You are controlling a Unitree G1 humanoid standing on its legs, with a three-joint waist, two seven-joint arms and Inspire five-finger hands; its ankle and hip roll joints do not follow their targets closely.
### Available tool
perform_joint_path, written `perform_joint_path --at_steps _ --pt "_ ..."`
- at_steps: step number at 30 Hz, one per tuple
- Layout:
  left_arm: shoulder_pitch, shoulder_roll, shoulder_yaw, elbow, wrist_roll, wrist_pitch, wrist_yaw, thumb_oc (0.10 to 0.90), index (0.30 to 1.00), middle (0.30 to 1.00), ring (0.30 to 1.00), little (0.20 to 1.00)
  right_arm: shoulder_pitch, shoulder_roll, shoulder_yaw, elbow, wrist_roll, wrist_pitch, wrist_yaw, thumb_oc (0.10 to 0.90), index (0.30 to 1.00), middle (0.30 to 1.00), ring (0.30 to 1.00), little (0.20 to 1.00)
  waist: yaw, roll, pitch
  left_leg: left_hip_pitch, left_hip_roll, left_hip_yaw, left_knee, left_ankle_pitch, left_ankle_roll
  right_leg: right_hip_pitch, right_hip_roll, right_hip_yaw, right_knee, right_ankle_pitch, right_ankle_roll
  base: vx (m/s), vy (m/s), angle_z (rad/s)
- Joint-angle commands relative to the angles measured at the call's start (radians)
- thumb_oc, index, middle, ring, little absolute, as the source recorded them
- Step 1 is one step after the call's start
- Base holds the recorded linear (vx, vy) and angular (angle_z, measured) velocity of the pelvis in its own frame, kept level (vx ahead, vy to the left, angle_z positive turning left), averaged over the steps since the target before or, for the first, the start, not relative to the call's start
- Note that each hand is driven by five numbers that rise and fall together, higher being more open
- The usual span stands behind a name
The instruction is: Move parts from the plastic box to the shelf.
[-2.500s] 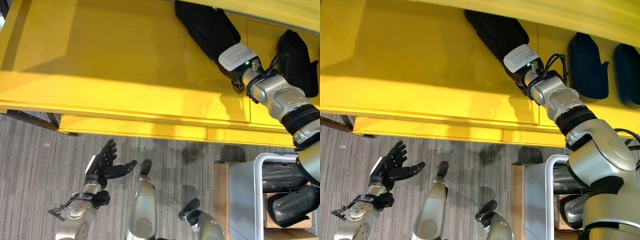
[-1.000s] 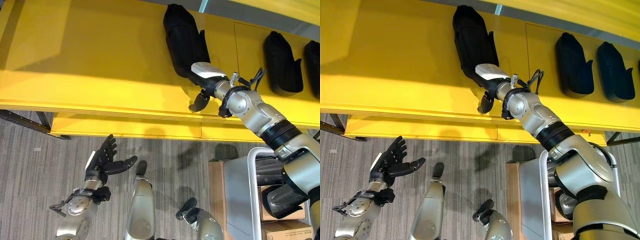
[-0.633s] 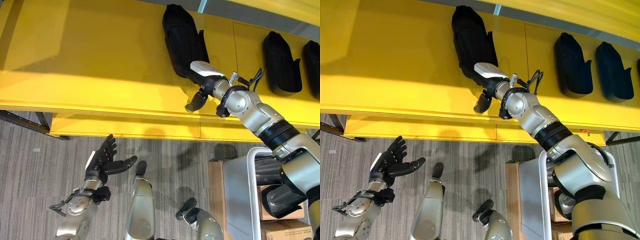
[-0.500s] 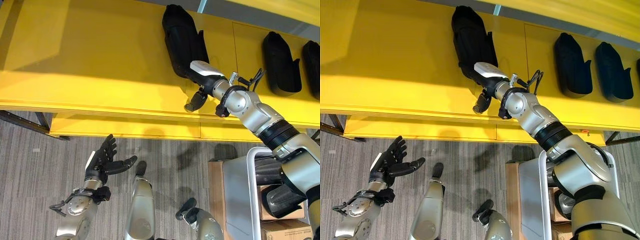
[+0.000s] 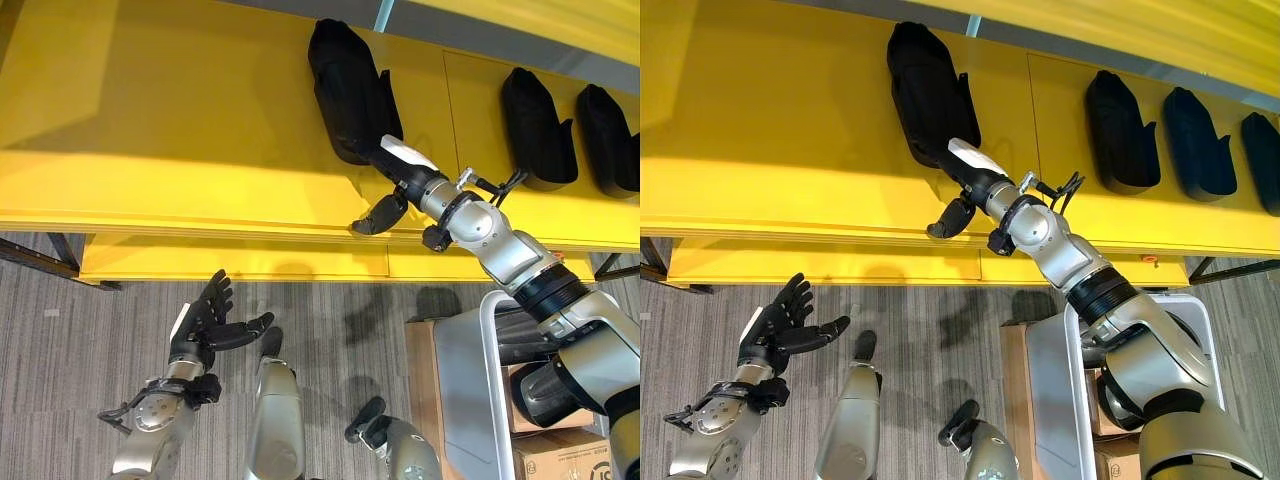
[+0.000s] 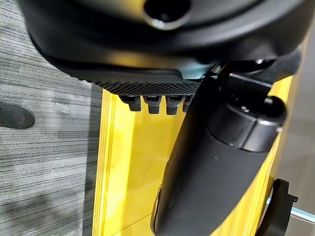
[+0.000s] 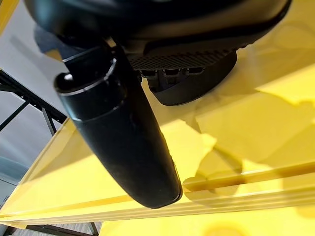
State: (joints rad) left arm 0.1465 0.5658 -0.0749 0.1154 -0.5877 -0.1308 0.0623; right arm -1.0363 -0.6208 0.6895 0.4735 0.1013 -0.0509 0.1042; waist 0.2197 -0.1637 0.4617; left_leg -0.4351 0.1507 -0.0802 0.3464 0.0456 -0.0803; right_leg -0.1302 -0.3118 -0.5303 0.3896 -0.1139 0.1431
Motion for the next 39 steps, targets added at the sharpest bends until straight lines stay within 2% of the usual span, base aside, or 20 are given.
perform_joint_path --at_steps 1,16,24,32,39 --pt "0.025 -0.001 0.035 -0.089 -0.024 -0.067 -0.003 0.900 1.000 1.000 1.000 1.000 -0.029 -0.014 -0.078 -0.065 0.074 -0.044 -0.013 0.900 1.000 1.000 1.000 1.000 -0.009 -0.012 -0.052 0.081 0.037 0.036 0.049 -0.160 0.024 -0.043 -0.017 0.065 0.019 0.123 0.029 0.00 0.000 0.00" --pt "0.031 -0.009 0.030 -0.092 -0.025 -0.063 0.000 0.900 1.000 1.000 1.000 1.000 0.059 -0.013 -0.118 -0.123 0.160 -0.041 -0.003 0.900 1.000 1.000 1.000 1.000 -0.020 -0.007 -0.049 0.085 0.035 0.041 0.055 -0.164 0.028 -0.046 -0.021 0.072 0.029 0.128 0.032 0.00 0.001 -0.01" --pt "0.031 -0.006 0.020 -0.098 -0.028 -0.061 0.000 0.900 1.000 1.000 1.000 1.000 0.099 0.002 -0.137 -0.169 0.286 -0.051 0.007 0.900 1.000 1.000 1.000 1.000 -0.025 -0.012 -0.052 0.088 0.034 0.043 0.055 -0.165 0.030 -0.040 -0.020 0.071 0.026 0.133 0.035 0.00 0.000 0.00" --pt "0.031 -0.005 0.009 -0.103 -0.035 -0.060 0.000 0.900 1.000 1.000 1.000 1.000 0.110 -0.002 -0.135 -0.213 0.336 -0.056 0.017 0.900 1.000 1.000 1.000 1.000 -0.026 -0.013 -0.054 0.093 0.033 0.043 0.053 -0.165 0.031 -0.037 -0.022 0.070 0.025 0.138 0.036 0.00 0.000 0.00" --pt "0.027 -0.004 0.010 -0.098 -0.032 -0.063 0.003 0.900 1.000 1.000 1.000 1.000 0.062 -0.061 -0.143 -0.247 0.328 -0.069 0.001 0.900 1.000 1.000 1.000 1.000 -0.030 -0.019 -0.059 0.094 0.032 0.044 0.052 -0.166 0.032 -0.035 -0.022 0.069 0.021 0.146 0.038 0.00 0.000 0.00"
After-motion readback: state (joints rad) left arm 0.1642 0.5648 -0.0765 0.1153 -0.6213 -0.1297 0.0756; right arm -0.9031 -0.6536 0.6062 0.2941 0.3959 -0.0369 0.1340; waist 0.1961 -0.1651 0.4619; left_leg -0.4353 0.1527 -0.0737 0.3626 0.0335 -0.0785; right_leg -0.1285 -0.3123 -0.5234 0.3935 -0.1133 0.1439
